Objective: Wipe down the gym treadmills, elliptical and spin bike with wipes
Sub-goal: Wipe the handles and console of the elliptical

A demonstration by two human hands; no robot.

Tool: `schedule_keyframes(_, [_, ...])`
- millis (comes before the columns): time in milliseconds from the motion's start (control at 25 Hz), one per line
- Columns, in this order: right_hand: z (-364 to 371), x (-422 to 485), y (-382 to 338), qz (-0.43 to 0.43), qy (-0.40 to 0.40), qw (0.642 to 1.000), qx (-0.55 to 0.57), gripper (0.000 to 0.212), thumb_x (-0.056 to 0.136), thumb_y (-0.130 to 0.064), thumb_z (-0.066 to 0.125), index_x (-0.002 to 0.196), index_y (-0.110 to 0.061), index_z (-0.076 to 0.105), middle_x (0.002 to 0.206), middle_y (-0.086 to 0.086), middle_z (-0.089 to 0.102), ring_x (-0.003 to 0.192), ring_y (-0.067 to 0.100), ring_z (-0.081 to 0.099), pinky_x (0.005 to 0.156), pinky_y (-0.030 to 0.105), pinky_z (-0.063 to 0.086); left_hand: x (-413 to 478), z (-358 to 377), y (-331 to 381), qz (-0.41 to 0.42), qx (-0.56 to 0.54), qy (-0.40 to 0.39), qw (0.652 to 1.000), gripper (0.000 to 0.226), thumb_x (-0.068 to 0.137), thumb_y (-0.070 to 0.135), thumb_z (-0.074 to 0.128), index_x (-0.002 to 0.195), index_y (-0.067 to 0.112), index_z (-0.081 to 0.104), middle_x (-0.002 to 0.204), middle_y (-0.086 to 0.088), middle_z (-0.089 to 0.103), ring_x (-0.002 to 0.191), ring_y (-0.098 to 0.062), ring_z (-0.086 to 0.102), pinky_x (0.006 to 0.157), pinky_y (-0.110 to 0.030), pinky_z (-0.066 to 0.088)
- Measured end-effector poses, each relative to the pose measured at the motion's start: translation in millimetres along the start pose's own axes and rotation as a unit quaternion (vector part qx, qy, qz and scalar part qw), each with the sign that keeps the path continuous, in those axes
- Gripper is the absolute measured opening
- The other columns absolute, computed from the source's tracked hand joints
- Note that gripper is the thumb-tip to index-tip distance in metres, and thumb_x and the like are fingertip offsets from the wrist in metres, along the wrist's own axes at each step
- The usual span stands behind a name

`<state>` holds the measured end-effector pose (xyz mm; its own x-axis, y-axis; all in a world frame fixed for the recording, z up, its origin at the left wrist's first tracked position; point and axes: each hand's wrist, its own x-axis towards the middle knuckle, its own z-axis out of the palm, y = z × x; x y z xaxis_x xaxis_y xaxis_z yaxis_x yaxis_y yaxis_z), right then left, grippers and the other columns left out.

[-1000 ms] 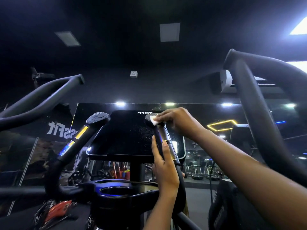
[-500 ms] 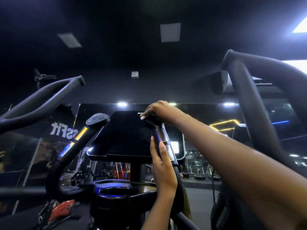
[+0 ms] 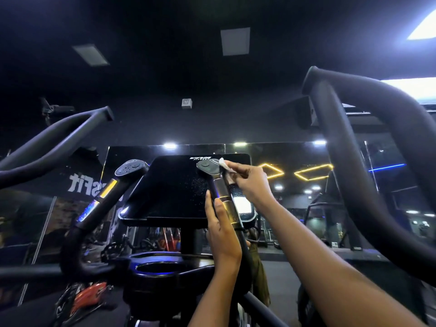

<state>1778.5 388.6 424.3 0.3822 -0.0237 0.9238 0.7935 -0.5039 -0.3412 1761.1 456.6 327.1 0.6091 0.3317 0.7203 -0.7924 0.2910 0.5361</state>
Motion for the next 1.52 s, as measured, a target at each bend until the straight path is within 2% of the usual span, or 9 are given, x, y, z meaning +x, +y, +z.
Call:
schedule_keyframes(160, [2,-46,4,0.001,0.023,0.997,0.074,0.038,0.087,0.006,0.053,0.106,-0.023,0.069,0.099,-0.003,0.071,0.067,-0.009,0.058,0.066,0.010,0.048,1,0,-2,0.006,0.014,0.006,1.000,0.047,0.100,0.038,0.024,0.146,0.031,0.027,0.149,0.005,0.037,0.130,-0.005,0.037,0.095,-0.016,0.027])
schedule_keyframes(360, [-6,-84,23,0.062,0.032,0.976,0.208,0.035,0.084,0.009,0.056,0.100,-0.018,0.070,0.088,-0.003,0.073,0.080,0.005,0.067,0.073,0.019,0.054,2,0,-6,0.013,0.025,0.015,0.999,0.046,0.101,0.040,0.026,0.146,0.029,0.030,0.143,0.010,0.041,0.125,-0.003,0.039,0.100,-0.019,0.030])
schedule_keyframes(560, [18,-15,19,0.135,0.025,0.941,0.309,0.026,0.086,-0.001,0.061,0.107,-0.014,0.070,0.101,0.005,0.071,0.090,0.014,0.066,0.087,0.033,0.053,2,2,-4,0.003,0.015,0.014,1.000,0.046,0.101,0.036,0.026,0.146,0.026,0.031,0.112,0.025,0.037,0.098,0.016,0.039,0.071,0.008,0.027])
schedule_keyframes(760, [20,-27,27,0.126,-0.024,0.915,0.382,0.026,0.088,-0.002,0.057,0.106,-0.017,0.067,0.103,0.001,0.070,0.089,0.014,0.066,0.078,0.025,0.054,3,1,-6,0.008,0.020,0.018,1.000,0.046,0.101,0.039,0.025,0.145,0.027,0.031,0.127,0.018,0.039,0.113,0.006,0.039,0.092,-0.010,0.029])
schedule_keyframes(880, [11,-52,38,0.106,-0.060,0.927,0.354,0.035,0.089,0.004,0.052,0.116,-0.015,0.063,0.099,-0.006,0.071,0.085,0.009,0.067,0.072,0.020,0.054,5,2,-10,0.013,0.019,0.020,1.000,0.053,0.096,0.056,0.028,0.144,0.032,0.034,0.132,0.018,0.042,0.119,0.001,0.044,0.100,-0.021,0.033])
schedule_keyframes(1040, [0,-81,37,0.065,-0.025,0.953,0.295,0.035,0.086,0.007,0.055,0.109,-0.017,0.067,0.100,-0.004,0.071,0.093,0.008,0.067,0.075,0.017,0.052,6,1,-13,0.014,0.022,0.022,0.999,0.048,0.100,0.046,0.025,0.145,0.029,0.032,0.132,0.017,0.040,0.121,0.002,0.038,0.099,-0.018,0.028])
schedule_keyframes(1240, [-27,-94,21,-0.096,0.007,0.994,0.046,0.042,0.075,0.013,0.058,0.091,-0.021,0.075,0.094,-0.006,0.072,0.090,0.001,0.066,0.081,0.016,0.050,5,0,-10,0.007,0.027,0.024,0.999,0.047,0.099,0.048,0.026,0.143,0.035,0.033,0.132,0.014,0.042,0.119,-0.003,0.042,0.098,-0.017,0.031])
schedule_keyframes(1360, [-23,-67,4,-0.154,0.052,0.985,-0.052,0.031,0.075,0.008,0.061,0.094,-0.013,0.075,0.096,-0.002,0.072,0.090,0.002,0.065,0.082,0.008,0.046,8,-1,-18,-0.029,0.028,0.026,0.999,0.062,0.067,0.091,0.026,0.123,0.066,0.036,0.129,-0.010,0.058,0.111,-0.040,0.058,0.094,-0.056,0.046])
schedule_keyframes(1520, [0,-42,-2,-0.200,0.014,0.971,-0.129,0.025,0.077,-0.006,0.060,0.098,-0.008,0.073,0.100,0.009,0.071,0.091,0.022,0.067,0.082,0.035,0.054,5,-1,-17,-0.020,0.067,0.018,0.997,0.053,0.070,0.090,0.024,0.119,0.073,0.032,0.133,-0.005,0.057,0.114,-0.039,0.057,0.096,-0.057,0.044])
